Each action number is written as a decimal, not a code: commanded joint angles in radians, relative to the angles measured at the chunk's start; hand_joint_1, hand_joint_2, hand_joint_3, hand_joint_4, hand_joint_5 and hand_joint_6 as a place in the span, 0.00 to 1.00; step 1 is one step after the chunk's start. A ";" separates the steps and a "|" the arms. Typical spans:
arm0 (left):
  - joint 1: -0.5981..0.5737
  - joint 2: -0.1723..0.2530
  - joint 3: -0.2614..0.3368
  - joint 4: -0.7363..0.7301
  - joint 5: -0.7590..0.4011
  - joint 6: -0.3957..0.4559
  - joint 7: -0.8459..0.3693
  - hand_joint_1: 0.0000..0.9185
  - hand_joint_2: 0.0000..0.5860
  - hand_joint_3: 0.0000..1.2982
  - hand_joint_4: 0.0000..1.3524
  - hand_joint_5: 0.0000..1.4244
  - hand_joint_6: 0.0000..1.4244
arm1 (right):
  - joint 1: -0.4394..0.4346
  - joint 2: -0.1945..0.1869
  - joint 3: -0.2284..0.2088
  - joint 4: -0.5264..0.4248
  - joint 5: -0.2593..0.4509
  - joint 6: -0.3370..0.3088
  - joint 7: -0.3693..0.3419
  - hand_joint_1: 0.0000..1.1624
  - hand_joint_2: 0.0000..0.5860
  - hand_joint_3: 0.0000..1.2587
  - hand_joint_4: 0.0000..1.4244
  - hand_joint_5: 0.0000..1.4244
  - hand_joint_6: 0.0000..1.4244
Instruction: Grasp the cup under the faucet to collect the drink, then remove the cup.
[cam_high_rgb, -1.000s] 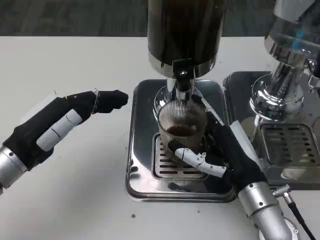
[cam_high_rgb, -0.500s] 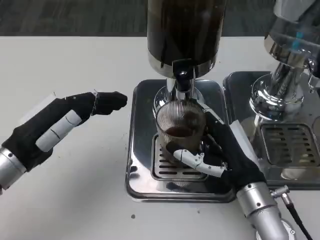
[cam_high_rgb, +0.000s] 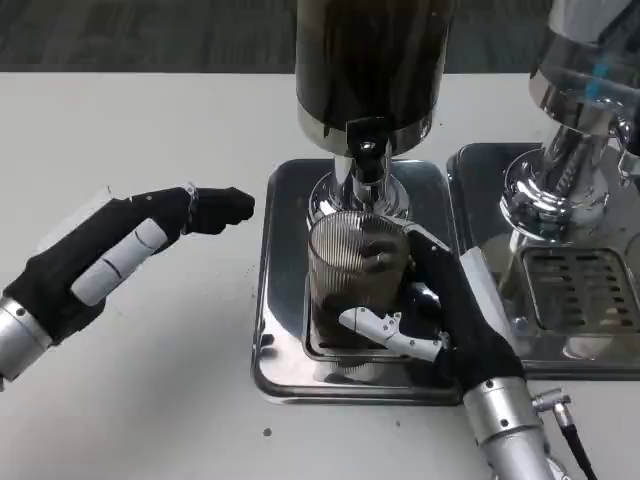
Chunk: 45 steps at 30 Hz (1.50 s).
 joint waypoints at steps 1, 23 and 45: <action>0.018 0.016 0.002 0.003 0.015 -0.002 0.013 0.00 0.30 0.28 0.21 0.16 0.16 | 0.036 0.008 0.015 0.025 -0.032 -0.005 -0.043 0.65 0.35 0.32 0.37 0.45 0.63; 0.011 0.022 -0.002 0.008 0.021 -0.007 0.015 0.00 0.35 0.27 0.22 0.17 0.16 | 0.035 0.038 0.018 0.125 -0.111 -0.134 -0.299 0.67 0.35 0.46 0.52 0.63 0.86; -0.026 0.003 -0.019 0.040 0.037 -0.021 0.006 0.00 0.36 0.27 0.22 0.17 0.16 | 0.179 0.010 -0.045 -0.105 -0.150 -0.183 -0.399 0.66 0.36 0.50 0.55 0.67 0.89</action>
